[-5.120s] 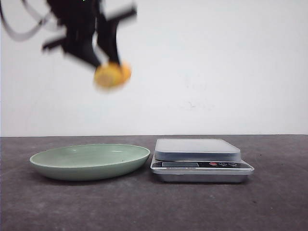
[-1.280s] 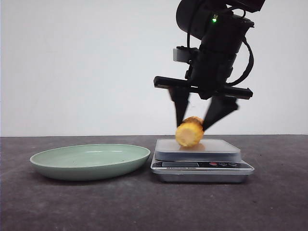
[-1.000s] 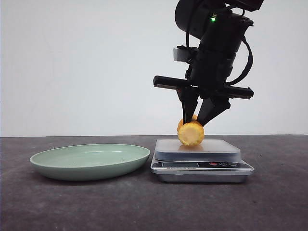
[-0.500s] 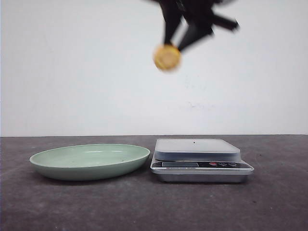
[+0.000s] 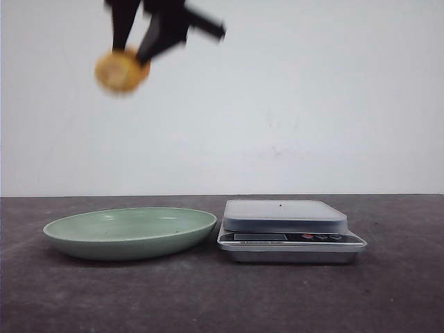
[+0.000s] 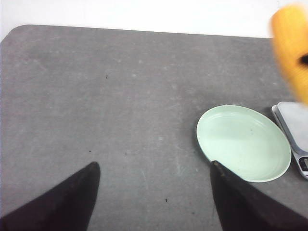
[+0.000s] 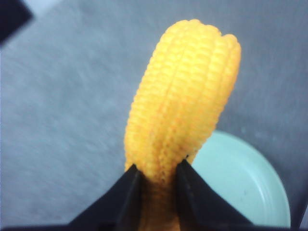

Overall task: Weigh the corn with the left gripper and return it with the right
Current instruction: 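Lift the corn with the right gripper and carry it back over the plate, then lower the corn onto the plate and open the right gripper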

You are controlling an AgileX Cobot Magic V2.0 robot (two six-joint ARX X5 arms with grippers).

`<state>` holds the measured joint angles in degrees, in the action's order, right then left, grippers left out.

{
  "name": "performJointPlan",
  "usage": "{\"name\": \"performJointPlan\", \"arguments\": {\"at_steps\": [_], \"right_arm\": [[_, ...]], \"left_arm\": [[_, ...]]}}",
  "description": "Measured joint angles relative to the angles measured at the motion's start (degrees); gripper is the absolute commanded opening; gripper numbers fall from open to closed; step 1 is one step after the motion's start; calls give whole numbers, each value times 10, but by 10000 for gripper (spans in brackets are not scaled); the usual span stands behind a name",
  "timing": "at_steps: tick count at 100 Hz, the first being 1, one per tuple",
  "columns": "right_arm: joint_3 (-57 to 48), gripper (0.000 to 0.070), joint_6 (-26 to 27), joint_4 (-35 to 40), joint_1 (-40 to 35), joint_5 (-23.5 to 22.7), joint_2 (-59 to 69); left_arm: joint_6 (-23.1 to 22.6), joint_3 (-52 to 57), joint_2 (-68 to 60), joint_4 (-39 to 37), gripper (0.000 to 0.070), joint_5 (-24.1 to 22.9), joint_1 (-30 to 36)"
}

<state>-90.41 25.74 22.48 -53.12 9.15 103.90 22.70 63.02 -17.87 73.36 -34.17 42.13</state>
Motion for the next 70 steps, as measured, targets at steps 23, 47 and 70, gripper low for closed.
{"name": "performJointPlan", "arguments": {"at_steps": [23, 47, 70], "right_arm": [[0, 1, 24, 10, 4, 1, 85], [0, 1, 42, 30, 3, -2, 136], [0, 327, 45, 40, 3, 0, 141]], "left_arm": [[0, 0, 0, -8, 435, 0, 0], [4, 0, 0, -3, 435, 0, 0], [5, 0, 0, 14, 436, 0, 0]]}}
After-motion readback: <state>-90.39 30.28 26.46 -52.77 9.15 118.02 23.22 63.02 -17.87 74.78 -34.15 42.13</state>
